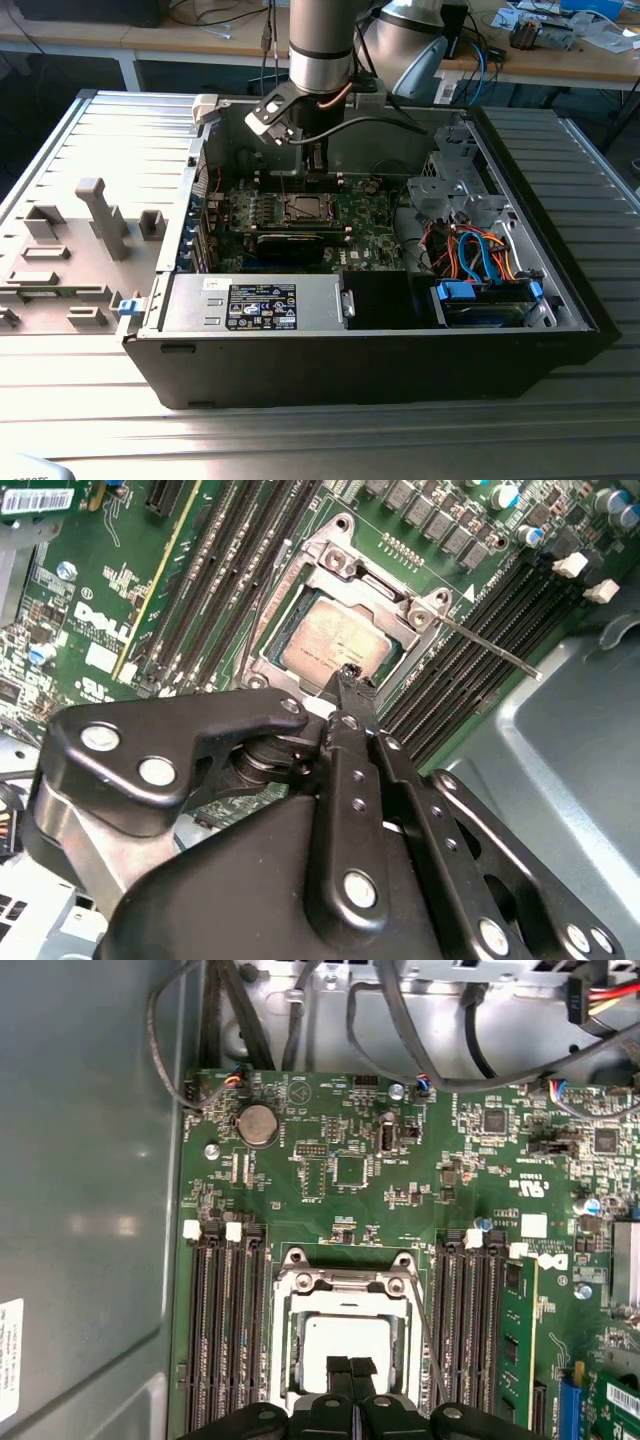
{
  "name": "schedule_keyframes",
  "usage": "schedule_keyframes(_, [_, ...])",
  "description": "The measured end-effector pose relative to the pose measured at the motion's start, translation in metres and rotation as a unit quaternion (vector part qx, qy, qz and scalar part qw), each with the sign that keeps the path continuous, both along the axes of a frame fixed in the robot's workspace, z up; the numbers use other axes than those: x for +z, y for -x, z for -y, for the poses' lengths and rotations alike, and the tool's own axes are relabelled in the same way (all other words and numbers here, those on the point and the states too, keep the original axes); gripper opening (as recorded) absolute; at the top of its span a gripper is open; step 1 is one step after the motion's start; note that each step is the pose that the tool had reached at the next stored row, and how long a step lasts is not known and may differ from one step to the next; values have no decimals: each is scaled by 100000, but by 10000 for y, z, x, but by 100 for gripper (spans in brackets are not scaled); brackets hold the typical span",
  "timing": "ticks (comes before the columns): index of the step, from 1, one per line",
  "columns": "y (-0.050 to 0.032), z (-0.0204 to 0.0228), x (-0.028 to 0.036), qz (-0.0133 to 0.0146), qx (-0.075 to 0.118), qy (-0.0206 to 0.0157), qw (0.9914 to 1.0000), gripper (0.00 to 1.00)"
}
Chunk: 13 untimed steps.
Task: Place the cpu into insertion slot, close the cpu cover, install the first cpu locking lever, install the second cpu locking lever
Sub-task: 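Install the first cpu locking lever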
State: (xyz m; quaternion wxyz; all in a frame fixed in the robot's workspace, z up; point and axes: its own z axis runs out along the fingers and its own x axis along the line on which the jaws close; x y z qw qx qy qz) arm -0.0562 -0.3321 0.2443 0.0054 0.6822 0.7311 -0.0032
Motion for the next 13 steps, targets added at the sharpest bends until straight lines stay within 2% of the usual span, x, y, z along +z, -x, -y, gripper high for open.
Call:
schedule_keyframes(1, [0, 0, 0, 1, 1084, 1, 99994, 11])
schedule_keyframes(4, [0, 0, 0, 2, 2673, -1, 99964, 11])
schedule_keyframes(13, [0, 0, 0, 1, 5813, 1, 99831, 11])
